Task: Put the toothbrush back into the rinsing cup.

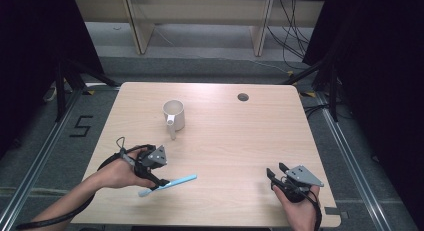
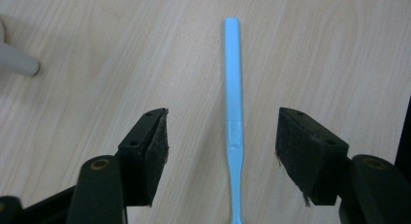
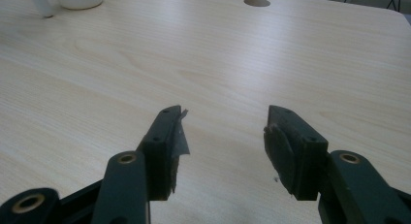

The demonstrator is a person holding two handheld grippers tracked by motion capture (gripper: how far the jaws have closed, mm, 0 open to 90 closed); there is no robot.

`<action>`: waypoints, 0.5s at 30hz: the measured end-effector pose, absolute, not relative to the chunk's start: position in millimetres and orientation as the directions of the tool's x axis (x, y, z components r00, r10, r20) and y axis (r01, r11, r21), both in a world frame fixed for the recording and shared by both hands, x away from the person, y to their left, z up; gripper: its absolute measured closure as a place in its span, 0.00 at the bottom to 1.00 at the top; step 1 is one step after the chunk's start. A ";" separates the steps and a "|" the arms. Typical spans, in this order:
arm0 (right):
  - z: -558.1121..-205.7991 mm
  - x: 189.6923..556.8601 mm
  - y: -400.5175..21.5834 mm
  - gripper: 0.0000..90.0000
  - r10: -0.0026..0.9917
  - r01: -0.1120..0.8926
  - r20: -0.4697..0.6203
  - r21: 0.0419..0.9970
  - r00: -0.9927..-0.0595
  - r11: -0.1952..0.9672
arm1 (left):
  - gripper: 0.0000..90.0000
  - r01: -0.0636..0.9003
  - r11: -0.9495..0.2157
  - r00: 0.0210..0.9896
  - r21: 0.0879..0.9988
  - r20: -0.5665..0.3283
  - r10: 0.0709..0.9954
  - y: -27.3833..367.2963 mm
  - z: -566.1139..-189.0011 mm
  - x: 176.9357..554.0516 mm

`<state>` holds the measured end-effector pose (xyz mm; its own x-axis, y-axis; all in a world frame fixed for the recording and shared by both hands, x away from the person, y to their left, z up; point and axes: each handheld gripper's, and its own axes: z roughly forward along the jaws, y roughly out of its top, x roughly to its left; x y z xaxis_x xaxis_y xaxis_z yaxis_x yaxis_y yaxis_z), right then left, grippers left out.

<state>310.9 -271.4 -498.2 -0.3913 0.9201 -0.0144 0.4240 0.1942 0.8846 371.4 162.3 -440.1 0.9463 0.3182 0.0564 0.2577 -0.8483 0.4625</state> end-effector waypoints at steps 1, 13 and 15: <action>-498.2 311.1 -272.0 0.54 0.921 0.417 -0.029 0.886 -0.390 0.205 | 0.40 0.253 -0.853 0.948 0.457 0.057 0.312 160.9 -440.2 372.2; -497.5 309.1 -267.6 0.53 0.924 0.448 0.019 0.878 -0.381 0.167 | 0.42 0.190 -0.908 0.972 0.374 0.058 0.227 146.9 -446.5 371.4; -497.9 309.6 -267.7 0.53 0.923 0.447 0.013 0.878 -0.384 0.174 | 0.43 0.183 -0.916 0.975 0.357 0.056 0.217 144.2 -448.8 372.7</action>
<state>309.6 -267.7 -497.9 -0.3837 0.9234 0.0126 0.4467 0.1736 0.8777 372.7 144.2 -448.8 0.9747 0.2165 0.0559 0.1830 -0.9160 0.3570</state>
